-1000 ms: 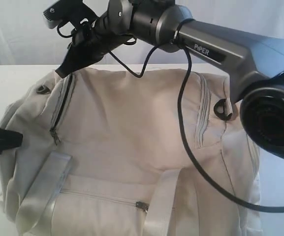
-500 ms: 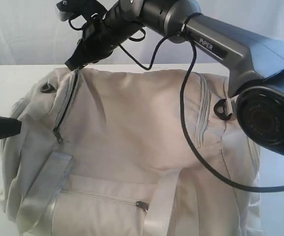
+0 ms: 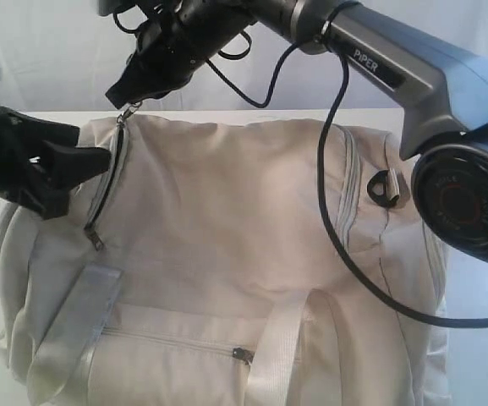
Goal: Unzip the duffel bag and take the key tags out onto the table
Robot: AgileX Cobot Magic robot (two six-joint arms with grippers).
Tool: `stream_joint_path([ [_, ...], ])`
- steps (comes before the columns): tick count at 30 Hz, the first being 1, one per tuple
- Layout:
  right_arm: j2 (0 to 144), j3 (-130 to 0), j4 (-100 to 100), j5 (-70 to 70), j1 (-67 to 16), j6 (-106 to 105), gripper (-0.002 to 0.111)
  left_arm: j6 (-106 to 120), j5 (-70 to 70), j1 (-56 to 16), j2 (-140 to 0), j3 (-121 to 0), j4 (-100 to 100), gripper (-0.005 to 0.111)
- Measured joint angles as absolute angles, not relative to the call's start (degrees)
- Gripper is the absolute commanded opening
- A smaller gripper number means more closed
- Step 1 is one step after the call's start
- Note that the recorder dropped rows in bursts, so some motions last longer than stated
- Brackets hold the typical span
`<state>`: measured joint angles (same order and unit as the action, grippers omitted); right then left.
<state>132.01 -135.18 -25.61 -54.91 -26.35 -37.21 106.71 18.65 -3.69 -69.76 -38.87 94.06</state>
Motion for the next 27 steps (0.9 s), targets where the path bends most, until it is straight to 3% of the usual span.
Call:
stream_joint_path([
  [6,132.0,-135.2,-25.6,-55.4,-26.3,-37.2,0.0,81.3,13.1,-9.4,-73.9,-45.4,72.8,0.059],
  [13,132.0,-135.2,-25.6,-55.4,-26.3,-37.4,0.0,37.7,25.7,-7.5,-74.4,-54.9,28.9,0.059],
  [21,132.0,-135.2,-25.6,-55.3,-26.3,-37.4,0.0,30.1,29.3,-8.8,-77.6,-59.4,21.1,0.059],
  [23,132.0,-135.2,-25.7,-54.9,-26.3,-37.4,0.0,30.0,27.8,-9.5,-80.3,-59.4,21.1,0.052],
  [25,132.0,-135.2,-25.7,-54.4,-26.3,-37.4,0.0,30.0,26.2,-9.8,-82.3,-59.4,20.8,0.029],
  [26,132.0,-135.2,-25.8,-54.3,-26.3,-37.4,0.0,29.8,26.0,-9.8,-82.5,-59.4,20.4,0.006],
  [27,132.0,-135.2,-25.9,-54.3,-26.3,-37.4,0.0,29.0,26.2,-9.8,-83.0,-59.5,18.7,0.0],
])
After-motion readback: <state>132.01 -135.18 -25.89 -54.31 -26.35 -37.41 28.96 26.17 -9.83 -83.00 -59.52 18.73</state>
